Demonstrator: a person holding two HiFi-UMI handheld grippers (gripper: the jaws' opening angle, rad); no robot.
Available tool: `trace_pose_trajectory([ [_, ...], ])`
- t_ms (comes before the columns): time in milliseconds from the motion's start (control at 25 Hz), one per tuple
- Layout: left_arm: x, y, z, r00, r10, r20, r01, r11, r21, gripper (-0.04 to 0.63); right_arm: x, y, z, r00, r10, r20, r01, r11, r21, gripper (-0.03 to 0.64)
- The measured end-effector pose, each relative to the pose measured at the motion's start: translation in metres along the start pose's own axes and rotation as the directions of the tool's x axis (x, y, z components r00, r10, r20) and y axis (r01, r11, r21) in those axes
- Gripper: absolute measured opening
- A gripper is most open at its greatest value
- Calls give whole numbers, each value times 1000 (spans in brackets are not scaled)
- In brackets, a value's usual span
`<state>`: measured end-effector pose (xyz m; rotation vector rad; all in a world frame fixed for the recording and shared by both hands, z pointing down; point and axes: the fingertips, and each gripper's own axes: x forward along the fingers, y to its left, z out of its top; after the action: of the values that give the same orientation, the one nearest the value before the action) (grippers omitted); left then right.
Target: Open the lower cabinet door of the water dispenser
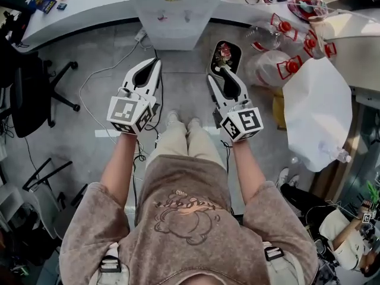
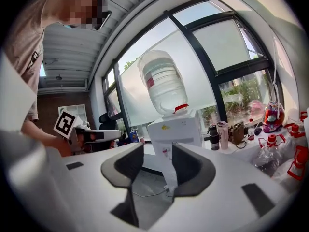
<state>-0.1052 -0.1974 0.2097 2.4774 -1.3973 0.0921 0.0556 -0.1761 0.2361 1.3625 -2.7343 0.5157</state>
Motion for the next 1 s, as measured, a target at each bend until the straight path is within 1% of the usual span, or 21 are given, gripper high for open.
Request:
trace_pose_trajectory([
  [80, 3, 7, -9, 1000, -14, 6, 14, 1000, 0, 17, 6, 3, -8, 1000, 11, -1, -11, 1000, -17, 173],
  [120, 6, 9, -14, 1000, -20, 10, 20, 1000, 3, 17, 9, 2, -13, 1000, 18, 1, -18, 1000, -19, 187],
  [200, 12, 12, -25, 999, -32, 17, 32, 999, 7, 17, 15, 0, -27, 999, 40, 5, -40, 999, -8, 244],
  [320, 21, 16, -48, 999, -43, 21, 43, 999, 11, 17, 23, -6, -53, 998, 61, 7, -61, 998, 1, 261],
  [480, 35, 21, -92, 999, -36, 31, 35, 999, 16, 17, 30, -26, -98, 997, 71, 14, -71, 997, -1, 268],
  [680, 59, 30, -157, 998, -31, 48, 29, 999, 36, 17, 40, -57, -163, 995, 95, 32, -95, 995, 4, 276],
  [840, 81, 39, -205, 997, -33, 63, 30, 998, 56, 17, 52, -88, -215, 994, 104, 44, -105, 994, 15, 296],
  [1000, 98, 46, -244, 996, -45, 80, 38, 996, 81, 17, 62, -112, -261, 992, 117, 57, -117, 993, 3, 321],
])
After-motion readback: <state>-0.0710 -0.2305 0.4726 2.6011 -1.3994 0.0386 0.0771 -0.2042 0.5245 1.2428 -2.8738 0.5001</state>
